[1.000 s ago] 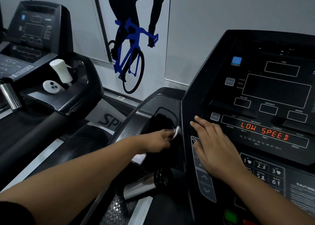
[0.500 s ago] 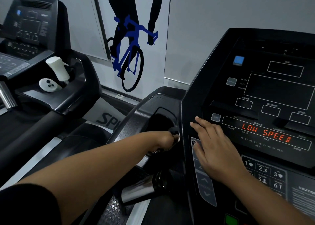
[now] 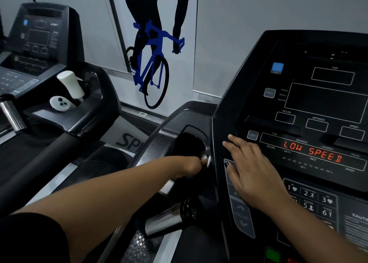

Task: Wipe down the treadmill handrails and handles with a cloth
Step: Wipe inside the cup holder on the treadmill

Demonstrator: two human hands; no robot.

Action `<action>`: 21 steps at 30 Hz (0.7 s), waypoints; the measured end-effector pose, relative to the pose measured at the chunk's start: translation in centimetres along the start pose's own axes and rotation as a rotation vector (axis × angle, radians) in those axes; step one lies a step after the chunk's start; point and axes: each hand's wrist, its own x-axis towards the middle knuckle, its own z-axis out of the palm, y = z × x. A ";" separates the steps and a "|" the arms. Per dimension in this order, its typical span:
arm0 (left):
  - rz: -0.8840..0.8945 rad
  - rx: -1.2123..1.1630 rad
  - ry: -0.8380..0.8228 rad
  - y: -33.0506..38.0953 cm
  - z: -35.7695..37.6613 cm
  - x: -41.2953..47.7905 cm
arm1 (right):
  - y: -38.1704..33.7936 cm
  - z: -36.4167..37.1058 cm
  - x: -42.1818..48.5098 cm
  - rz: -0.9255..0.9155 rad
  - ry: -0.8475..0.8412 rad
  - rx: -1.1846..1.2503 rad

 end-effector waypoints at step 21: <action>0.058 -0.604 0.064 0.6 0.9 2.0 | 0.1 -0.1 0.3 0.005 -0.021 -0.008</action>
